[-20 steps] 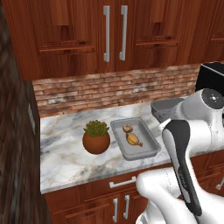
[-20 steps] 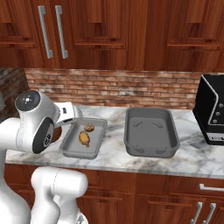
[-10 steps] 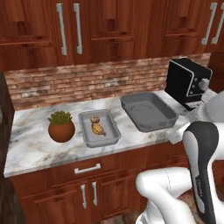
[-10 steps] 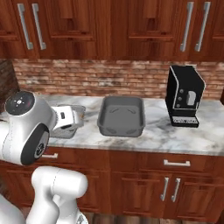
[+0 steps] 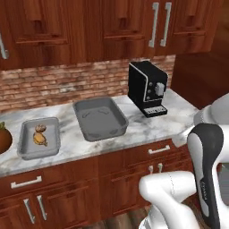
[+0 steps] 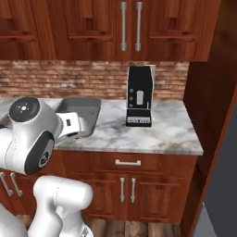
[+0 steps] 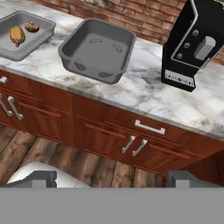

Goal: Place one mushroom and one chicken drumstick in each tupperware on the nearby counter, to pack two identical lunches.

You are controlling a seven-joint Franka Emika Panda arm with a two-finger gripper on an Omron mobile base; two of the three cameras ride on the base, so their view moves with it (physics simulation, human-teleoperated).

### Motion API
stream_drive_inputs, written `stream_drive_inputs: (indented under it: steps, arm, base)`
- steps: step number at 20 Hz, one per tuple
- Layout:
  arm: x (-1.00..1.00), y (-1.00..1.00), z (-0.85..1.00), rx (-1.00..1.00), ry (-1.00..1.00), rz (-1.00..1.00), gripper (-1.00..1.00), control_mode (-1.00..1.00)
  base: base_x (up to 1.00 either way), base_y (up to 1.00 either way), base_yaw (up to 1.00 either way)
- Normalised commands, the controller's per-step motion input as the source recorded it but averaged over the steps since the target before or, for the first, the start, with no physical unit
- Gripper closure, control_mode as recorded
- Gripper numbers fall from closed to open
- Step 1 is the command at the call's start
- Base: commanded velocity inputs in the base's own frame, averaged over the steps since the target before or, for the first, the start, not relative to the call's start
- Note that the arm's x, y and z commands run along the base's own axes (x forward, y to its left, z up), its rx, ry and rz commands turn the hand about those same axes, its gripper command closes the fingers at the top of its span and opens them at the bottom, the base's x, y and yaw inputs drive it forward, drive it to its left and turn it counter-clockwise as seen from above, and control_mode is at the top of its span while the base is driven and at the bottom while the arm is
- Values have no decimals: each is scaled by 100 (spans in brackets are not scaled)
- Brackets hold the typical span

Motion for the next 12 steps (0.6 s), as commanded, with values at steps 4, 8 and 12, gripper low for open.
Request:
stream_drive_inputs:
  steps: [4,8,12]
  arm:
    - [0,0,0,0,0,0,-100,100]
    - [0,0,0,0,0,0,-100,100]
    - [0,0,0,0,0,0,-100,100]
  base:
    - [-100,-50,0]
    - [-100,-11,0]
    - [-100,-33,-2]
